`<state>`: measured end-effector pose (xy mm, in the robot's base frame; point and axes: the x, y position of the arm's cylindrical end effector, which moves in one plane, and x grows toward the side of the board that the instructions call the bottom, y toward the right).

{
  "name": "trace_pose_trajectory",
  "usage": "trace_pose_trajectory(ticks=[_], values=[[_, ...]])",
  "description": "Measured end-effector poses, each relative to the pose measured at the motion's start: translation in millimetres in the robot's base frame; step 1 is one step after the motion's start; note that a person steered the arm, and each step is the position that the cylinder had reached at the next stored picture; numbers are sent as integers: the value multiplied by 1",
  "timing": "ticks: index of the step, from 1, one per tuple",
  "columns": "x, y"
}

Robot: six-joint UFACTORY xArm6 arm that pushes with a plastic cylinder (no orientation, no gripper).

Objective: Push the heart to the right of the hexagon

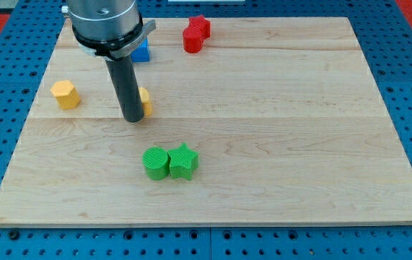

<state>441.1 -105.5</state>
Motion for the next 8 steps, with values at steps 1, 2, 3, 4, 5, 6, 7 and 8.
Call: trace_pose_trajectory(ticks=[1,2,3,4,5,6,7,8], values=[[5,79],[-18,52],[-22,-65],[-2,-58],[6,6],[6,27],[6,29],[6,29]])
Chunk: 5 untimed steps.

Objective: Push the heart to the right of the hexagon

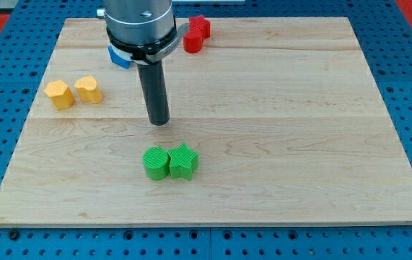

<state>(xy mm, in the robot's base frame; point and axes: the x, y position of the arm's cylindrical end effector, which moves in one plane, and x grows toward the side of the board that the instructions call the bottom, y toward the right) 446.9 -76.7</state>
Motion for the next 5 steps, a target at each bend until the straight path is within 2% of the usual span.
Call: trace_pose_trajectory(ticks=[2,3,5], values=[[-19,-21],[-15,6],[-16,7]])
